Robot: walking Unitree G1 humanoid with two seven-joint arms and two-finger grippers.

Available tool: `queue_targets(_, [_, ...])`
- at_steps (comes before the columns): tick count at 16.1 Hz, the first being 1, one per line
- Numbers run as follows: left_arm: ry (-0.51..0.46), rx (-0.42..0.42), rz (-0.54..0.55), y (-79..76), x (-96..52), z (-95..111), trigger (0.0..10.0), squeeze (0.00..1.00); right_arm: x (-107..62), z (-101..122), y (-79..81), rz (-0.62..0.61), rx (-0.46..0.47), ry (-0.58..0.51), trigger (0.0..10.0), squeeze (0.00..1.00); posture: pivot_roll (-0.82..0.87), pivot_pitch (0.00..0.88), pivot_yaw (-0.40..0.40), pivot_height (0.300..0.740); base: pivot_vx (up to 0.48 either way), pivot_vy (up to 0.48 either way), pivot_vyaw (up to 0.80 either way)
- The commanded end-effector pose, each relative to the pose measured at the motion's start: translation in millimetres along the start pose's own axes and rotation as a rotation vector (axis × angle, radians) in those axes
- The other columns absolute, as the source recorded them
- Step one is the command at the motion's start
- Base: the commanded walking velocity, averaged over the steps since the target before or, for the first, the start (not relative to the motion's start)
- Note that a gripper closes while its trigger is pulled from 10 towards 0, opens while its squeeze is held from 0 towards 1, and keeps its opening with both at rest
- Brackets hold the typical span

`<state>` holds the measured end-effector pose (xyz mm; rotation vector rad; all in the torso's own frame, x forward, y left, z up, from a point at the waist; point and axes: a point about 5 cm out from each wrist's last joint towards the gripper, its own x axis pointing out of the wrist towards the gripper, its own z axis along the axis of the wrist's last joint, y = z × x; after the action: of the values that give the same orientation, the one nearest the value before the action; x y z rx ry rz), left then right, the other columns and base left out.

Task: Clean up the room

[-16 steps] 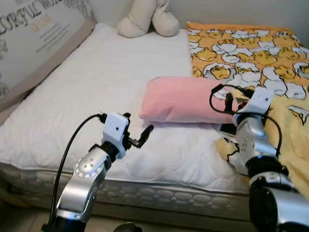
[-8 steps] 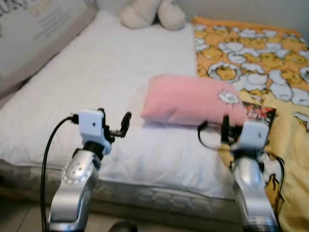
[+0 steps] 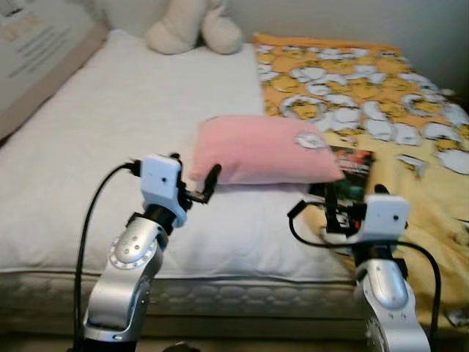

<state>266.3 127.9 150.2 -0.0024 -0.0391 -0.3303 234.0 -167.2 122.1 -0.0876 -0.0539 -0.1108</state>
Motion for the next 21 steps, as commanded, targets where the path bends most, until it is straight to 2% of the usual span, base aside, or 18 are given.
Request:
queue_targets(1, [0.001,-0.005,-0.009,-1.7,2.8,-1,10.0,0.00,2.9,0,-5.5,-0.013,0.000,0.009,10.0,0.00,0.00,0.000,-0.014,0.740,0.000,-0.424,0.00])
queue_targets(3, [0.023,-0.020,0.024,5.1,4.4,-8,10.0,0.00,7.5,-1,-5.8,0.002,0.014,0.010,10.0,0.00,0.00,0.000,-0.012,0.740,0.131,-0.411,0.00])
queue_targets(6, [0.017,-0.025,0.035,6.4,5.6,-8,10.0,0.00,12.4,-1,-6.4,-0.003,0.015,0.015,10.0,0.00,0.00,0.000,-0.009,0.740,0.386,-0.281,0.00])
queue_targets(10, [0.030,-0.026,0.042,5.5,7.3,-11,10.0,0.00,19.4,-3,-2.3,0.022,0.022,0.022,10.0,0.00,0.01,0.000,-0.010,0.740,0.000,0.000,0.00])
queue_targets(13, [0.000,0.034,0.010,3.5,11.5,-5,10.0,0.00,26.6,-6,0.8,0.037,0.025,0.030,10.0,0.00,0.02,0.000,-0.004,0.740,0.465,0.000,0.00])
queue_targets(16, [-0.027,0.030,-0.005,2.3,16.0,4,10.0,0.00,31.4,-4,1.5,0.036,0.029,0.023,10.0,0.00,0.02,0.000,-0.002,0.740,0.469,0.000,0.00])
queue_targets(21, [-0.033,0.030,-0.024,-0.6,17.2,5,10.0,0.00,33.3,-5,2.3,0.034,0.033,0.019,10.0,0.00,0.02,0.000,0.002,0.740,0.468,0.000,0.00])
